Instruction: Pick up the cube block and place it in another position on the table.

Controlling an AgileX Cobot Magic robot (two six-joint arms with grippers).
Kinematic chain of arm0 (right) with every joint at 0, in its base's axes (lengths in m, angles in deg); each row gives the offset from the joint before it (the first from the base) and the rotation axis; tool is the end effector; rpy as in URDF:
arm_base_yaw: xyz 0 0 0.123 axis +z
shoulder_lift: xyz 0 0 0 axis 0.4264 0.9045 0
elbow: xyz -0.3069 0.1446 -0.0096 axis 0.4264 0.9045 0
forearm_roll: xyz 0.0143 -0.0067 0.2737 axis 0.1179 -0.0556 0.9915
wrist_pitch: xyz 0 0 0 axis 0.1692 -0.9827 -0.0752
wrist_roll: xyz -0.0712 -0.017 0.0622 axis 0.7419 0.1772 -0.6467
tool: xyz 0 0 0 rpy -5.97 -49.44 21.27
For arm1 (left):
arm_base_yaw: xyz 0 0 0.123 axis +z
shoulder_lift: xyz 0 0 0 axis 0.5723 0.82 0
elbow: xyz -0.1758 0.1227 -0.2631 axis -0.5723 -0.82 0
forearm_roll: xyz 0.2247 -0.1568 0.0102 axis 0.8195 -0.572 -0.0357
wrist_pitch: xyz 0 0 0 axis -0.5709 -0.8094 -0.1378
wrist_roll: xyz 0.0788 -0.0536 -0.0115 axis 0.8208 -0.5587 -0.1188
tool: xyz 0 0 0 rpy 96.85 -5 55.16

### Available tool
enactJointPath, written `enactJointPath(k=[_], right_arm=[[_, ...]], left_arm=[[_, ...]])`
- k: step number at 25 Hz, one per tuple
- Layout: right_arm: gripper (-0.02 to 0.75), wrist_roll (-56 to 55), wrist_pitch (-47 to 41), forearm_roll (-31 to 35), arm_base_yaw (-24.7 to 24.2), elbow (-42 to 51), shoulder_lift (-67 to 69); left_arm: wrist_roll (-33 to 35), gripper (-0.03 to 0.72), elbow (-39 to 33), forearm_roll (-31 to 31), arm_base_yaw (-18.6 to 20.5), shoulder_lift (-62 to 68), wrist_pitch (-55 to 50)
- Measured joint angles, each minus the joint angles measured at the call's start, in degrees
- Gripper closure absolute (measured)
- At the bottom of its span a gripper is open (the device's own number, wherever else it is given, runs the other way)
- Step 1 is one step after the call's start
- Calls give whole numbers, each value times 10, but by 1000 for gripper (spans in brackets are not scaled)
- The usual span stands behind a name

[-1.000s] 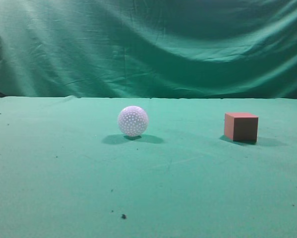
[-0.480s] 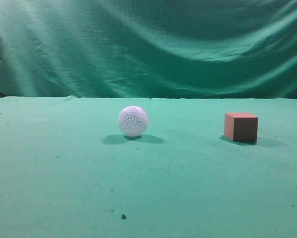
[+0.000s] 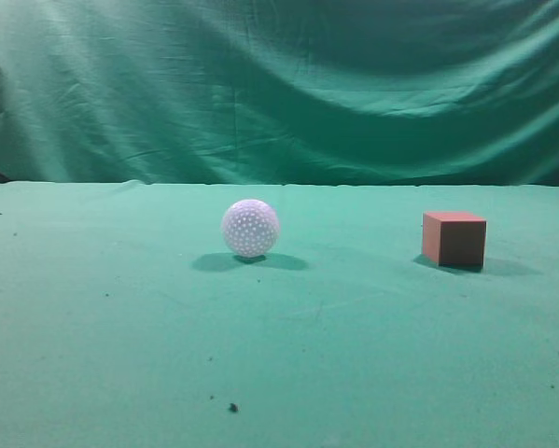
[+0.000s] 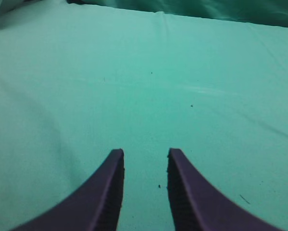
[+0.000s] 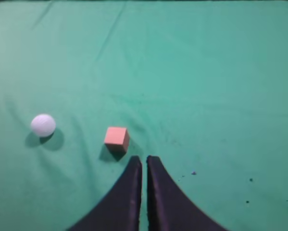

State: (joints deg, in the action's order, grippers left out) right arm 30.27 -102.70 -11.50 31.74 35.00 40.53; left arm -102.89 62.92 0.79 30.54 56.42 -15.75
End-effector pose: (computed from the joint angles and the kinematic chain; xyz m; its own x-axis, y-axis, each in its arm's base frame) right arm 0.0739 0.0369 0.3333 -0.5872 -0.1144 -0.8013 -0.3698 0.9185 0.1398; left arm 0.0258 0.0032 0.1709 -0.2741 -0.1126 -0.9551 -0.0116 0.9934 -0.1138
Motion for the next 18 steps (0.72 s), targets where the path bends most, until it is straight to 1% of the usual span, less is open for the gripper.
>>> enactJointPath(k=[2, 6, 9, 11, 13, 14, 15, 18], right_arm=[[738, -35, -35, -40, 51, -35, 56], [738, -129, -105, -161, 149, -98, 193], [738, -203, -115, -235, 217, -138, 290], [738, -229, -103, -253, 245, -164, 345], [738, -237, -82, -254, 264, -184, 391], [703, -237, -76, -249, 269, -193, 414], [690, -236, -71, -247, 274, -199, 438], [477, -238, -64, -244, 276, -217, 500]], left_arm=[[0, 426, 0, 0, 0, 0, 0], [0, 426, 0, 0, 0, 0, 0], [0, 426, 0, 0, 0, 0, 0], [0, 426, 0, 0, 0, 0, 0], [0, 426, 0, 0, 0, 0, 0], [0, 426, 0, 0, 0, 0, 0], [0, 426, 0, 0, 0, 0, 0], [0, 426, 0, 0, 0, 0, 0]])
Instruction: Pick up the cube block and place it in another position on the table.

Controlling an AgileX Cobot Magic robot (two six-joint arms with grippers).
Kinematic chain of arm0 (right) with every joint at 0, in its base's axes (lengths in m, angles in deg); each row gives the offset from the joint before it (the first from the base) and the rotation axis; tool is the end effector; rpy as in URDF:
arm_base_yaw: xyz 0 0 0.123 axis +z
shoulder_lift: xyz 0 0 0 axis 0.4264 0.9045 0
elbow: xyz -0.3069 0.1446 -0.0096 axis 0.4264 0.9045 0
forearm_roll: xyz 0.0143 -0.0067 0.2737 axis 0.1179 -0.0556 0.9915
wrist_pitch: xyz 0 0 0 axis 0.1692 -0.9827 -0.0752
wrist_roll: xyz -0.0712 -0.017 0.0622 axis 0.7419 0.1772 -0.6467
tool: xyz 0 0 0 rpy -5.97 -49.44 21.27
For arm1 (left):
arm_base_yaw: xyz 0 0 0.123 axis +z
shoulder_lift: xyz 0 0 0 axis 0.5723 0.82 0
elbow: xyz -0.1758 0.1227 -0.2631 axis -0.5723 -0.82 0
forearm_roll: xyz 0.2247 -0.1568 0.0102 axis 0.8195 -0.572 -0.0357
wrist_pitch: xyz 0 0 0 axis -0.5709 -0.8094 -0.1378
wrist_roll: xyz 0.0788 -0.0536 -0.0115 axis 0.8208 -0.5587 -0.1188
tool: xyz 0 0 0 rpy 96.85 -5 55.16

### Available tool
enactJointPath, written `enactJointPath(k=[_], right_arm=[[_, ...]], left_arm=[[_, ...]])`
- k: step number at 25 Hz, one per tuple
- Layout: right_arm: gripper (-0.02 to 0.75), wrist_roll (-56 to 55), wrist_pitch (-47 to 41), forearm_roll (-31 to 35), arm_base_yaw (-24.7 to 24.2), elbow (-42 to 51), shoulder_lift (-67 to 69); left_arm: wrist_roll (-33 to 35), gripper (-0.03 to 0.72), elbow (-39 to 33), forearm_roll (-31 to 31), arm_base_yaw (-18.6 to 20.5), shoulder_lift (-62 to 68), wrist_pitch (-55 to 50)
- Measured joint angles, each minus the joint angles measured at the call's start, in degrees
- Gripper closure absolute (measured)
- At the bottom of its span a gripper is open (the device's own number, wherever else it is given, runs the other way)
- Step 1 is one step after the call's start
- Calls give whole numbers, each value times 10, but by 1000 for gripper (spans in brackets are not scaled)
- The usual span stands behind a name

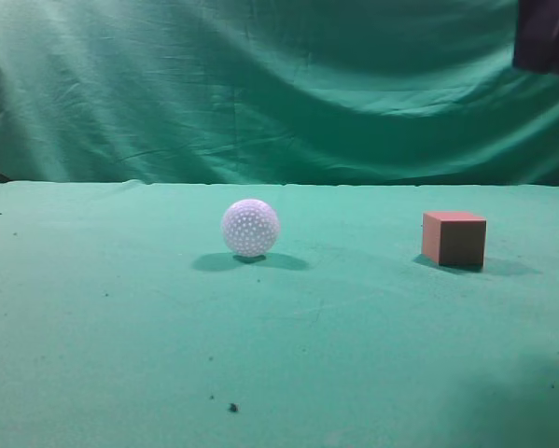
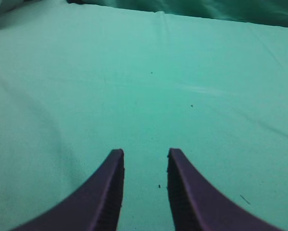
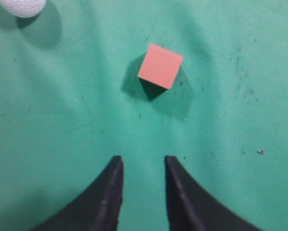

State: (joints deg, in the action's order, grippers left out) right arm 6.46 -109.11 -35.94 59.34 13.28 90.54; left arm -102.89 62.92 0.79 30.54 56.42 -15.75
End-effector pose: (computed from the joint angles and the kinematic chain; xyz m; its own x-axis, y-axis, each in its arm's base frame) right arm 0.2331 0.1566 0.2889 -0.8346 -0.4837 -0.2635 -0.5034 0.8640 0.0084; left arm 0.0258 0.0032 0.1709 -0.2741 -0.1126 -0.9551 -0.0116 0.9934 -0.1138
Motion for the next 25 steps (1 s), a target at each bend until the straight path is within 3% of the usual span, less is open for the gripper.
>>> enactJointPath(k=[4, 6, 10, 13, 16, 17, 18, 20, 22, 25], right_arm=[[170, -53, 9, -7, 0, -22, 66], [96, -78, 21, -15, 0, -29, 92], [104, -101, 37, -25, 0, -46, 147], [206, -106, 65, -27, 0, -52, 179], [191, -109, 91, -27, 0, -55, 203], [241, -115, 94, -27, 0, -55, 209], [243, -121, 97, -27, 0, -55, 214], [358, -123, 98, -27, 0, -56, 218], [522, -124, 97, -30, 0, -65, 220], [516, -126, 75, -52, -4, -96, 220]], left_arm=[[0, 426, 0, 0, 0, 0, 0], [0, 426, 0, 0, 0, 0, 0], [0, 426, 0, 0, 0, 0, 0], [0, 426, 0, 0, 0, 0, 0], [0, 426, 0, 0, 0, 0, 0], [0, 426, 0, 0, 0, 0, 0], [0, 426, 0, 0, 0, 0, 0], [0, 426, 0, 0, 0, 0, 0], [0, 426, 0, 0, 0, 0, 0], [0, 426, 0, 0, 0, 0, 0]])
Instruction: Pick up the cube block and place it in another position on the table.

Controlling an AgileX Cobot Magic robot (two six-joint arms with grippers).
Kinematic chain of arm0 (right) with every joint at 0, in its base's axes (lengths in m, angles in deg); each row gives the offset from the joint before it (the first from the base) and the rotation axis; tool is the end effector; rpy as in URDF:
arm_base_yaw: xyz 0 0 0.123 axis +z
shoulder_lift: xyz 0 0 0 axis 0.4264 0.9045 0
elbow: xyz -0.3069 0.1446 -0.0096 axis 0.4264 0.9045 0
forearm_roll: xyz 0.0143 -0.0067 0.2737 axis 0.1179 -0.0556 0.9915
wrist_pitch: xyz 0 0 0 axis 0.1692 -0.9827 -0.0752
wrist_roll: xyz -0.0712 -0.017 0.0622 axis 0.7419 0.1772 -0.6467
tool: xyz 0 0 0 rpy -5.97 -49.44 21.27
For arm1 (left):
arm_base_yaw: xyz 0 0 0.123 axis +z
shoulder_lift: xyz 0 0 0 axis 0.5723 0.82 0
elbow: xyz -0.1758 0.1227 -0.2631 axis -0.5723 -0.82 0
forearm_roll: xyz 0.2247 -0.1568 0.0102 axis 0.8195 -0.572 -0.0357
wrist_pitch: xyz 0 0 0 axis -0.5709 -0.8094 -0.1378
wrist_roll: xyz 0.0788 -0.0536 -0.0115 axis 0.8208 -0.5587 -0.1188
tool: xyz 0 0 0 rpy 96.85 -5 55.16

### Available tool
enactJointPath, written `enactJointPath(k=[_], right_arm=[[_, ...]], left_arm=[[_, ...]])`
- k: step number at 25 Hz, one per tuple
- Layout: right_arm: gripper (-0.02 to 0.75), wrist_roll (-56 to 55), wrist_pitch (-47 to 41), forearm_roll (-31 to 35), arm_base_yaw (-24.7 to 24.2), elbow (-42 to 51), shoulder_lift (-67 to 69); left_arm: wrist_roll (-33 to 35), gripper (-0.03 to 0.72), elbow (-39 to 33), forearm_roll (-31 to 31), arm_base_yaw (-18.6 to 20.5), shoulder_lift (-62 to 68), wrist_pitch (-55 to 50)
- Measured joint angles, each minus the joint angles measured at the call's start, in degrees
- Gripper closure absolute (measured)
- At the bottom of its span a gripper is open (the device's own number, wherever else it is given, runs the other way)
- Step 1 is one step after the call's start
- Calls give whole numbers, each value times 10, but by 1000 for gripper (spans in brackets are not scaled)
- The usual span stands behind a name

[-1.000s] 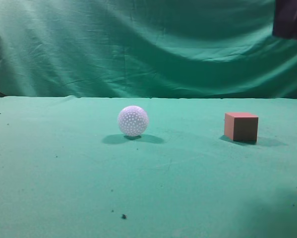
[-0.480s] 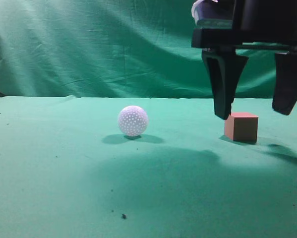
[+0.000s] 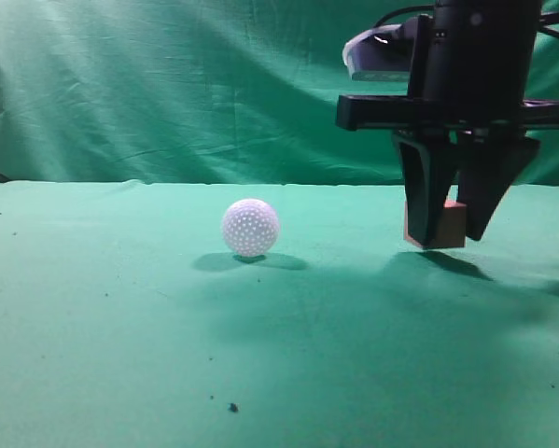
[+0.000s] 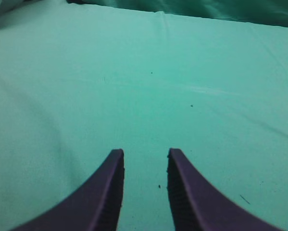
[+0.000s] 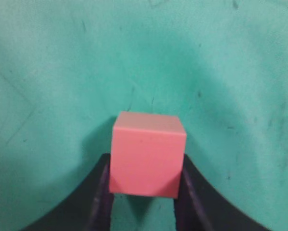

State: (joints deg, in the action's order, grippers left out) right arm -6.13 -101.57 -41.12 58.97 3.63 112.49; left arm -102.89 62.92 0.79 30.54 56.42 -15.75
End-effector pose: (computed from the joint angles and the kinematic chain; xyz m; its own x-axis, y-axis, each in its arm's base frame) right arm 0.3177 0.2036 0.2113 -0.9170 -0.3471 -0.1965 -0.3484 0.9369 -0.0295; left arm 0.0258 0.0032 0.1709 -0.2741 -0.1126 -0.9551 -0.0116 0.9934 -0.1138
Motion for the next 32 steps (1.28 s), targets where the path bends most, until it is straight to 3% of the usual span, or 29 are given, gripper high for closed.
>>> enactJointPath(k=[4, 11, 23, 29, 32], right_arm=[[516, -3, -33, -38, -45, -61, 0], [516, 25, -44, -8, -166, -164, 40], [516, 51, -16, 3, -179, -194, 138], [239, 52, -44, 5, -179, -217, 139], [243, 54, -79, 5, -179, -239, 112]], left_arm=[[0, 426, 0, 0, 0, 0, 0], [0, 426, 0, 0, 0, 0, 0], [0, 426, 0, 0, 0, 0, 0], [0, 426, 0, 0, 0, 0, 0], [0, 426, 0, 0, 0, 0, 0]])
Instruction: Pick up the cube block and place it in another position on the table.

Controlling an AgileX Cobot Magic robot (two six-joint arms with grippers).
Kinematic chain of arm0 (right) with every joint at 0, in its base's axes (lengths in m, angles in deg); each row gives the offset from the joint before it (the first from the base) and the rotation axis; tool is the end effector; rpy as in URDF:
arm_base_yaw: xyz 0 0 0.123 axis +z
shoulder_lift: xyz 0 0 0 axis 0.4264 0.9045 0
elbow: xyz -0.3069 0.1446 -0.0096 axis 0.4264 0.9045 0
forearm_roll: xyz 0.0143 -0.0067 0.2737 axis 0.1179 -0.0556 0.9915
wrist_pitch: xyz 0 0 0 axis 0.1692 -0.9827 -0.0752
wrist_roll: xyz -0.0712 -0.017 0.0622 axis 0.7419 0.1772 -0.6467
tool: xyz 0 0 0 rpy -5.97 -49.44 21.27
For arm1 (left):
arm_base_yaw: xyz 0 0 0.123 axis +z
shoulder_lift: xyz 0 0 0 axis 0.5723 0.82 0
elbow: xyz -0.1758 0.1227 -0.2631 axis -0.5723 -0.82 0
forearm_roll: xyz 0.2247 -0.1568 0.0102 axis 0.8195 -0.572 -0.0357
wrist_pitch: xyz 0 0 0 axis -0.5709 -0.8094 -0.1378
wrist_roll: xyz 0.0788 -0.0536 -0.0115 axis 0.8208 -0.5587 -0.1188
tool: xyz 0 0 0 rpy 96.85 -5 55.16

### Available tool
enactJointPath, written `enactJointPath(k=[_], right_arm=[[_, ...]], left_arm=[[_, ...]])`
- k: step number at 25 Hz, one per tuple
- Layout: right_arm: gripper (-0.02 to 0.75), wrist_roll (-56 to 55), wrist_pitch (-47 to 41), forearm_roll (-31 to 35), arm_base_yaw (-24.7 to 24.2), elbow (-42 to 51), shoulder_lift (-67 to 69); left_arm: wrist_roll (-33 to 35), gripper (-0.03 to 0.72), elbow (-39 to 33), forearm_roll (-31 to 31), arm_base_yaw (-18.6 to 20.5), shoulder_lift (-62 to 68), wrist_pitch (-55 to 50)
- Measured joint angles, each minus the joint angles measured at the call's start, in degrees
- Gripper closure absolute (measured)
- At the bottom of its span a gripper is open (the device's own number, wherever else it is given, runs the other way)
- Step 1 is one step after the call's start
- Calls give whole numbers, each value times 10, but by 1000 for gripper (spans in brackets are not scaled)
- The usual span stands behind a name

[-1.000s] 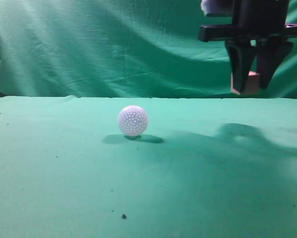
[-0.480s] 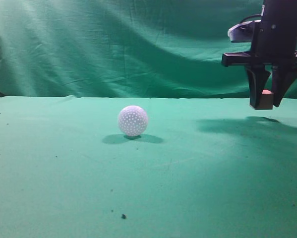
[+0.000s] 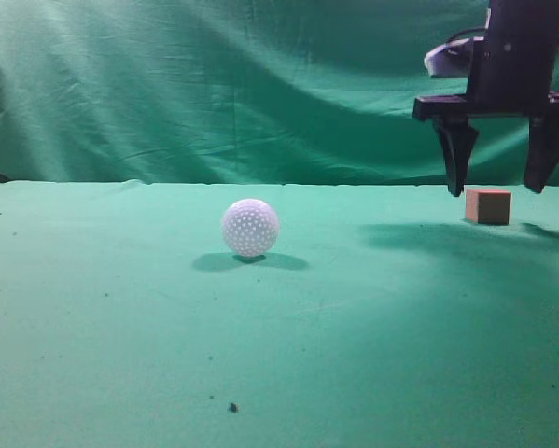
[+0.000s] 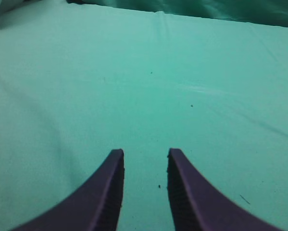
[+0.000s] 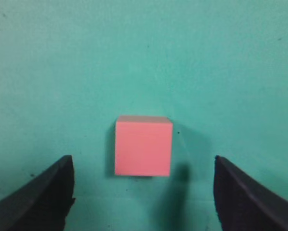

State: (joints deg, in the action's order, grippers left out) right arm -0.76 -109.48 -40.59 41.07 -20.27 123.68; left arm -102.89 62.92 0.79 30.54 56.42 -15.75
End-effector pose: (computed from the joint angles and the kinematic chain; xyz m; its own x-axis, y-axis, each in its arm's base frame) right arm 0.4523 0.1207 0.2394 -0.9542 -0.1203 -0.2738 -0.1156 0.9927 -0.0331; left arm 0.0258 0.0032 0.1709 -0.2741 -0.1126 -0.9551 -0.0116 0.9934 -0.1138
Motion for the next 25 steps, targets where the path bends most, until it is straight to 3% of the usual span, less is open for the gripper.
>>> enactJointPath(k=[1, 2, 6, 9, 14, 25], right_arm=[[243, 0, -10, 0, 0, -4, -17], [299, 0, -21, 0, 0, -5, -34], [629, 0, -63, 0, 0, -5, -123], [738, 0, -92, 0, 0, -5, -193], [738, 0, -114, 1, 0, 36, -332], [738, -5, -22, 21, 0, 346, -712]], left_arm=[[0, 426, 0, 0, 0, 0, 0], [0, 426, 0, 0, 0, 0, 0], [0, 426, 0, 0, 0, 0, 0], [0, 426, 0, 0, 0, 0, 0], [0, 426, 0, 0, 0, 0, 0], [0, 426, 0, 0, 0, 0, 0]])
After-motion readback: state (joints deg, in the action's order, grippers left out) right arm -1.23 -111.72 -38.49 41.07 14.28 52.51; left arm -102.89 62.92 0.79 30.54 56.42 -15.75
